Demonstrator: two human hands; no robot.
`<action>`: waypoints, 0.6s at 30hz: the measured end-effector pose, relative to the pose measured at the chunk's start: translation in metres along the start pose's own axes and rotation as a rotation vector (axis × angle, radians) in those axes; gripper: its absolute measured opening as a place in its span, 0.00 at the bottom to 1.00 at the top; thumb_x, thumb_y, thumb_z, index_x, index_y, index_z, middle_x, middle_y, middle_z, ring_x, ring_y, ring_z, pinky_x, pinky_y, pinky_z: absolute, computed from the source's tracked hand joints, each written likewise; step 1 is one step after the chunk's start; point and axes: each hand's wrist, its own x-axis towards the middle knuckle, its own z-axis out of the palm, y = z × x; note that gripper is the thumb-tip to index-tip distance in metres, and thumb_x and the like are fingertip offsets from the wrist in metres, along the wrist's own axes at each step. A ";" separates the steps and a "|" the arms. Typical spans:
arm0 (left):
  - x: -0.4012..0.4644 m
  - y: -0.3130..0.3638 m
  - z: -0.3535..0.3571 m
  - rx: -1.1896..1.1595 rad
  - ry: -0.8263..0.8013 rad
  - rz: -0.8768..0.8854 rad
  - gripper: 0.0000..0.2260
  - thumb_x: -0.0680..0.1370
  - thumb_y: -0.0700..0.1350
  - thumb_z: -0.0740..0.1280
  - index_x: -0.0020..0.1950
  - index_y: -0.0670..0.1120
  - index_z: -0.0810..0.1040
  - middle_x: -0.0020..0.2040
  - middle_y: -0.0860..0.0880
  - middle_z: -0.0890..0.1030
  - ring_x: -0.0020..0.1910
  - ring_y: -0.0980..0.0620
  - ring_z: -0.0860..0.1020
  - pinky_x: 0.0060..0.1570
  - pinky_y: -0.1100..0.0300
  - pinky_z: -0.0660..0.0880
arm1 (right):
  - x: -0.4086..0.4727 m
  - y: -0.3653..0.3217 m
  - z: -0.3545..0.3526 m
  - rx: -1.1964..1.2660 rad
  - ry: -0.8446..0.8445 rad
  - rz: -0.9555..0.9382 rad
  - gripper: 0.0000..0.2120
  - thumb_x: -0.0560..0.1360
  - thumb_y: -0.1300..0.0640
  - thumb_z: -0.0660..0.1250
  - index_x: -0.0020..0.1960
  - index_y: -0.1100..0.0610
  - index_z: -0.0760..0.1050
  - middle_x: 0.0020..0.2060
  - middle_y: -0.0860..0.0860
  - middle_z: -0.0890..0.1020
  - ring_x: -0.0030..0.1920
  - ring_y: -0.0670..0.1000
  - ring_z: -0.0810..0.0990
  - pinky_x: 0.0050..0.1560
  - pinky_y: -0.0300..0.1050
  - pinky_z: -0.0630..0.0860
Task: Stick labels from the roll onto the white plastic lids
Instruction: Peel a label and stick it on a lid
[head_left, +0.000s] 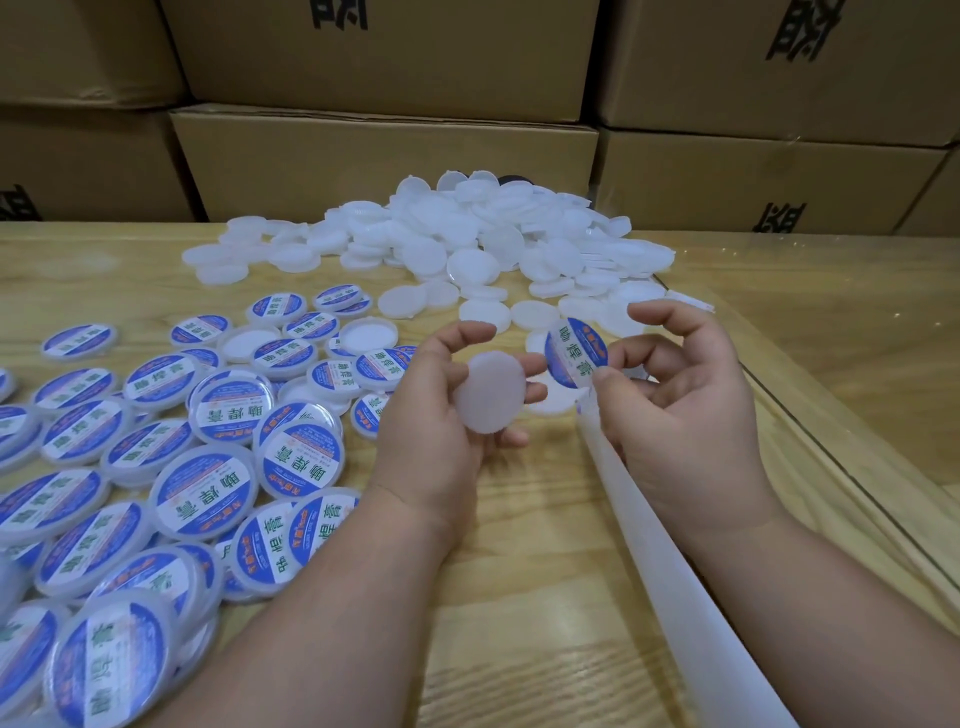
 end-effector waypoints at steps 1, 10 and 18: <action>0.001 0.000 0.000 -0.010 0.005 -0.010 0.14 0.83 0.41 0.50 0.58 0.45 0.75 0.45 0.43 0.87 0.41 0.46 0.83 0.27 0.58 0.75 | 0.000 -0.001 0.000 0.037 -0.003 0.034 0.18 0.69 0.63 0.67 0.55 0.46 0.74 0.37 0.46 0.80 0.25 0.49 0.69 0.27 0.38 0.67; 0.003 0.000 0.004 -0.043 0.045 -0.107 0.15 0.85 0.44 0.54 0.58 0.42 0.80 0.53 0.39 0.85 0.48 0.43 0.84 0.36 0.54 0.81 | 0.002 0.005 0.000 0.073 -0.137 0.203 0.17 0.76 0.72 0.67 0.57 0.53 0.74 0.35 0.48 0.82 0.24 0.43 0.70 0.25 0.34 0.67; 0.007 -0.006 -0.002 0.075 -0.055 -0.069 0.18 0.69 0.44 0.60 0.56 0.46 0.80 0.54 0.41 0.86 0.53 0.42 0.85 0.40 0.53 0.81 | 0.001 0.004 0.004 0.041 -0.154 0.209 0.18 0.76 0.71 0.69 0.58 0.54 0.72 0.34 0.48 0.83 0.24 0.42 0.75 0.27 0.30 0.69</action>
